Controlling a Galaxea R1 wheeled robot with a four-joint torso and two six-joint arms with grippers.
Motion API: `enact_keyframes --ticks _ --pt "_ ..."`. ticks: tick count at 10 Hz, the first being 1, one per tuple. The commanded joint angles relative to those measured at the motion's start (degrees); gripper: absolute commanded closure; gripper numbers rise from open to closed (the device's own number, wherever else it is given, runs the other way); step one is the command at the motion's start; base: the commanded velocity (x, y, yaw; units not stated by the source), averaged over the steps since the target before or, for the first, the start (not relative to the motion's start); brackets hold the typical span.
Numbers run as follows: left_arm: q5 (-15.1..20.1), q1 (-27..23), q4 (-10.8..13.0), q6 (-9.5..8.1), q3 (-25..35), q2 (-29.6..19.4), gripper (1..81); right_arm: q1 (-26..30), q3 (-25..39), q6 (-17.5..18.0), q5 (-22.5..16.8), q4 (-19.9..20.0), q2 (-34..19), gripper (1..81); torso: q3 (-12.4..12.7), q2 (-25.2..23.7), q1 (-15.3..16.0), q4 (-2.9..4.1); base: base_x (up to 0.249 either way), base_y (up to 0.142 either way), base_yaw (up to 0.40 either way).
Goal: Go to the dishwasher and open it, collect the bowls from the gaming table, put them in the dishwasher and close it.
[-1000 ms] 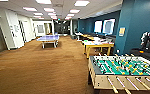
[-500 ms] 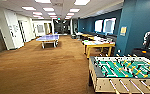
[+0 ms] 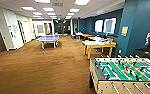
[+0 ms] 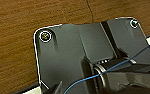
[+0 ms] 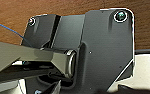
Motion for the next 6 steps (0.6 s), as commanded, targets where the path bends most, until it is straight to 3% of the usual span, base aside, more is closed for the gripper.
enact_keyframes --ticks 1,2,6 --pt "2.66 -2.99 -0.26 -0.1 -0.17 -0.34 1.0 2.29 0.11 -0.36 -2.54 -0.55 -0.14 1.0 0.0 0.0 0.0 0.0 0.133 0.0 0.0" --pt "2.65 -2.99 -0.26 -0.1 -0.17 -0.42 1.0 2.29 0.11 -0.36 -2.54 -0.64 -0.14 1.0 0.0 0.0 -0.01 0.0 0.133 0.0 0.0" --pt "2.65 -2.99 -0.26 -0.1 -0.17 -0.51 1.0 2.2 0.11 -0.36 -2.54 -0.55 -0.05 1.0 0.0 0.0 0.0 0.0 0.134 0.07 0.0"
